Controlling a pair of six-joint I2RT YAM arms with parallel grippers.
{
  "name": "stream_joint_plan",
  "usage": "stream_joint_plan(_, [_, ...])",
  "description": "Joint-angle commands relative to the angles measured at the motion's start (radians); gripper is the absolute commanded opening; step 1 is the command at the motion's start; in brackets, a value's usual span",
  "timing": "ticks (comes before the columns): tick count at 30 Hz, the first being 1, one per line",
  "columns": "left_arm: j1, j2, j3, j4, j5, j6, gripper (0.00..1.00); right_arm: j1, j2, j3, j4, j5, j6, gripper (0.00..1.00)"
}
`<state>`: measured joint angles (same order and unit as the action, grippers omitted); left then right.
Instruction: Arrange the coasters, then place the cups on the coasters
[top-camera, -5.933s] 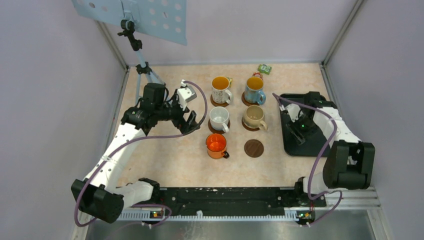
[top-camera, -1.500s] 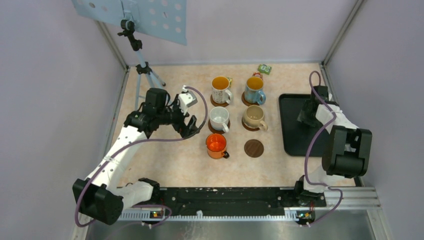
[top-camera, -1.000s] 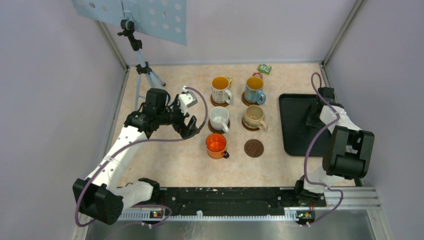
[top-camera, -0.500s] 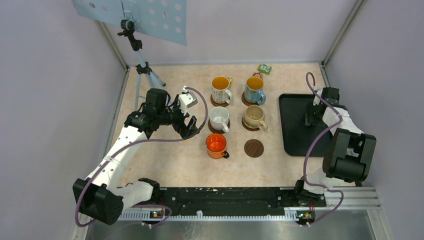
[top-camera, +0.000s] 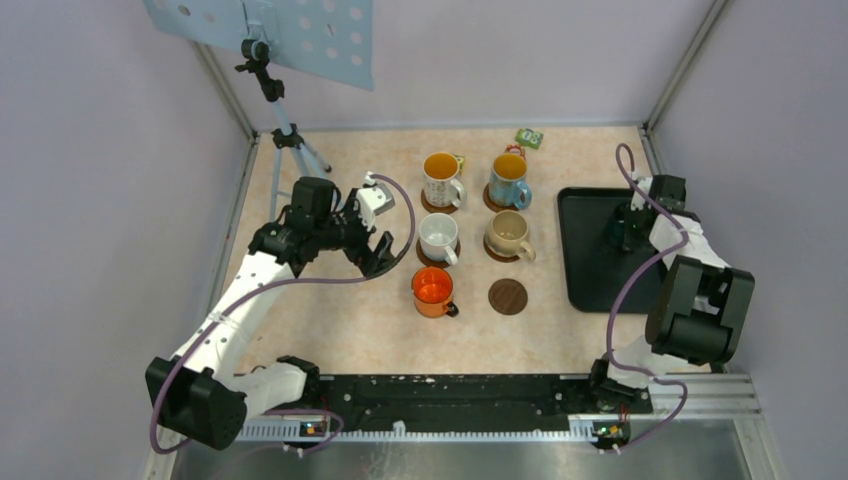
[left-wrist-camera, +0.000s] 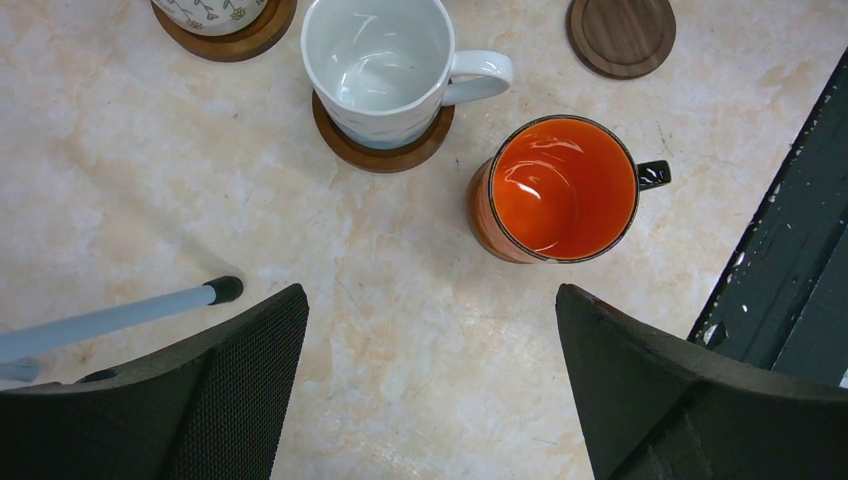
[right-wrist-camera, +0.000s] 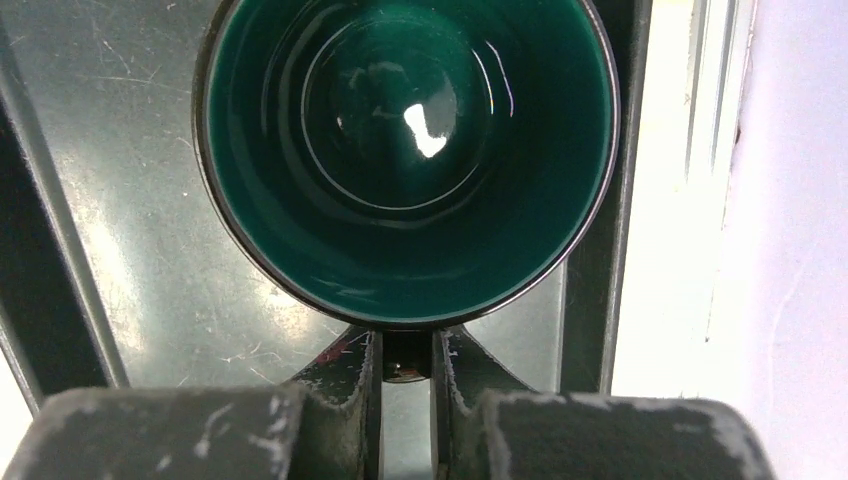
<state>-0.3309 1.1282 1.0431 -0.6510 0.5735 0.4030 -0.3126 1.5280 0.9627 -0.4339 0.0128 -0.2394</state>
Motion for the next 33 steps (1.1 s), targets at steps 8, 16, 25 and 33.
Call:
stream_joint_plan(8, [0.001,-0.028,0.003,0.012,-0.001,0.004,0.99,-0.016,-0.198,0.013,-0.059,-0.198,-0.127,0.0])
stream_joint_plan(16, [0.002,-0.031,0.018,0.001,0.001,-0.003,0.99,-0.014,-0.289,0.112,-0.265,-0.411,-0.221,0.0])
stream_joint_plan(25, [0.001,-0.012,0.028,0.007,0.018,-0.026,0.99,0.158,-0.382,0.269,-0.532,-0.563,-0.223,0.0])
stream_joint_plan(33, [0.001,-0.001,0.03,0.01,0.026,-0.039,0.99,0.418,-0.44,0.248,-0.533,-0.554,-0.084,0.0])
